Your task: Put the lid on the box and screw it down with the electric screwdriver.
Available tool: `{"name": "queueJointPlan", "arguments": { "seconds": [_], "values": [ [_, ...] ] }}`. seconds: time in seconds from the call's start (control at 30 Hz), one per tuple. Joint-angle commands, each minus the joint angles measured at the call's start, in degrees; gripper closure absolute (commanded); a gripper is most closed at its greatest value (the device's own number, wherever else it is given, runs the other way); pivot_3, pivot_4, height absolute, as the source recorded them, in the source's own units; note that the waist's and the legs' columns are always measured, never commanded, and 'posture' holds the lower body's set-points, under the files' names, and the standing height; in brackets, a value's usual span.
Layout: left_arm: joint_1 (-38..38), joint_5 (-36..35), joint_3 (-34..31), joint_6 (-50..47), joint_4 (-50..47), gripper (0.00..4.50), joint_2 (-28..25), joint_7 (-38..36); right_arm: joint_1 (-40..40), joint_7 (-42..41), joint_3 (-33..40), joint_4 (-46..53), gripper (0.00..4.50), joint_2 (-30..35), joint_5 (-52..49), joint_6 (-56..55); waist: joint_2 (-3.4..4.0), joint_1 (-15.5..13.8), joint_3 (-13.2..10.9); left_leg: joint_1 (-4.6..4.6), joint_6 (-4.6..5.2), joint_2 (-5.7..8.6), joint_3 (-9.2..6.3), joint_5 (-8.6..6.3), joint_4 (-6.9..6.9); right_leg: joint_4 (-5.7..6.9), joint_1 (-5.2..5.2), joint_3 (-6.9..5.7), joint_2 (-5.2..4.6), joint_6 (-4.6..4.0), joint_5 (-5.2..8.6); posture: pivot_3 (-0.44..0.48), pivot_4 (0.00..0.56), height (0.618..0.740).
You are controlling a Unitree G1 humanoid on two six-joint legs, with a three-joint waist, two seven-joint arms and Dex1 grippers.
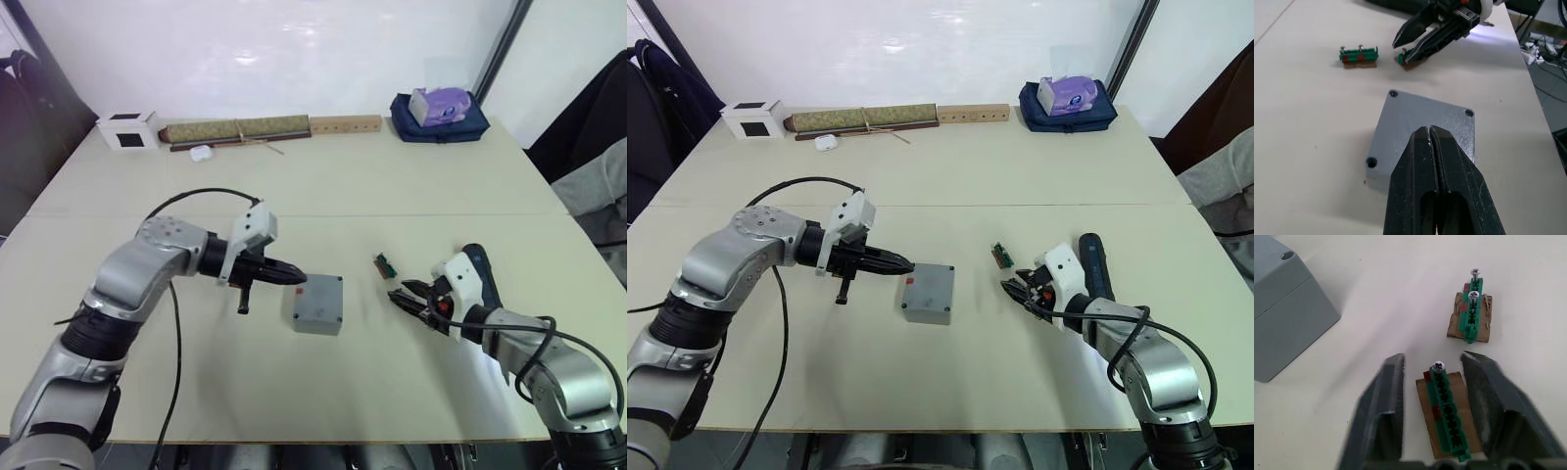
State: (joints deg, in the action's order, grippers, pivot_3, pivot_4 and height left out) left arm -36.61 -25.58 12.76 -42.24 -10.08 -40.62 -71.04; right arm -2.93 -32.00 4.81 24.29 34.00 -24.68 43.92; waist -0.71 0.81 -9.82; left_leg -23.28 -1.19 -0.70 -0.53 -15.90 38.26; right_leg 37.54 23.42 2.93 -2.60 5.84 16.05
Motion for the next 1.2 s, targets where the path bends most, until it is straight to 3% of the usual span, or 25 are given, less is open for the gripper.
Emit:
{"name": "queueJointPlan", "arguments": {
  "seconds": [0.03,0.7,0.8,0.97,1.2],
  "values": [
    [-0.08,-0.74,-0.83,0.03,-2.31,4.5,-0.71,0.15,-0.54,-0.29,0.33,0.41,4.37,0.23,0.39,-1.64,0.0,0.0,0.0,0.0,0.0,0.0,0.0,0.0,0.0,0.0,0.0,0.0,0.0,0.0,0.0,0.0,0.15,0.74],
    [0.96,0.02,-0.75,1.5,0.86,4.5,0.12,0.55,-2.39,-2.12,2.86,5.46,4.48,2.42,-1.05,-1.74,0.0,-0.01,0.0,0.0,0.0,0.0,-0.01,0.0,0.0,0.0,0.0,0.0,0.0,0.0,0.0,0.0,0.15,0.74],
    [0.77,0.59,-1.09,2.26,2.77,4.5,-0.29,0.35,-5.67,-2.18,3.32,8.97,4.48,2.45,-3.86,-0.16,0.0,-0.03,0.0,0.0,0.0,0.0,-0.01,0.0,0.0,0.0,0.0,0.0,-0.01,0.0,0.0,0.0,0.15,0.74],
    [0.93,1.48,-1.54,3.81,4.57,4.5,-0.82,0.38,-10.66,0.15,-2.87,12.76,4.48,-0.9,-5.35,2.62,0.0,0.22,0.0,0.01,0.0,-0.05,-0.11,0.0,-0.02,0.01,0.01,-0.02,0.07,-0.01,0.0,0.0,0.15,0.74],
    [-0.19,0.84,-3.14,3.89,6.73,4.5,1.5,2.69,-11.98,-0.07,-10.48,10.04,4.48,-1.33,-1.05,0.2,-0.01,-0.11,0.0,-0.05,0.0,0.04,-0.06,0.0,0.02,-0.01,0.02,-0.01,-0.08,0.0,0.0,0.0,0.15,0.74]
  ]
}}
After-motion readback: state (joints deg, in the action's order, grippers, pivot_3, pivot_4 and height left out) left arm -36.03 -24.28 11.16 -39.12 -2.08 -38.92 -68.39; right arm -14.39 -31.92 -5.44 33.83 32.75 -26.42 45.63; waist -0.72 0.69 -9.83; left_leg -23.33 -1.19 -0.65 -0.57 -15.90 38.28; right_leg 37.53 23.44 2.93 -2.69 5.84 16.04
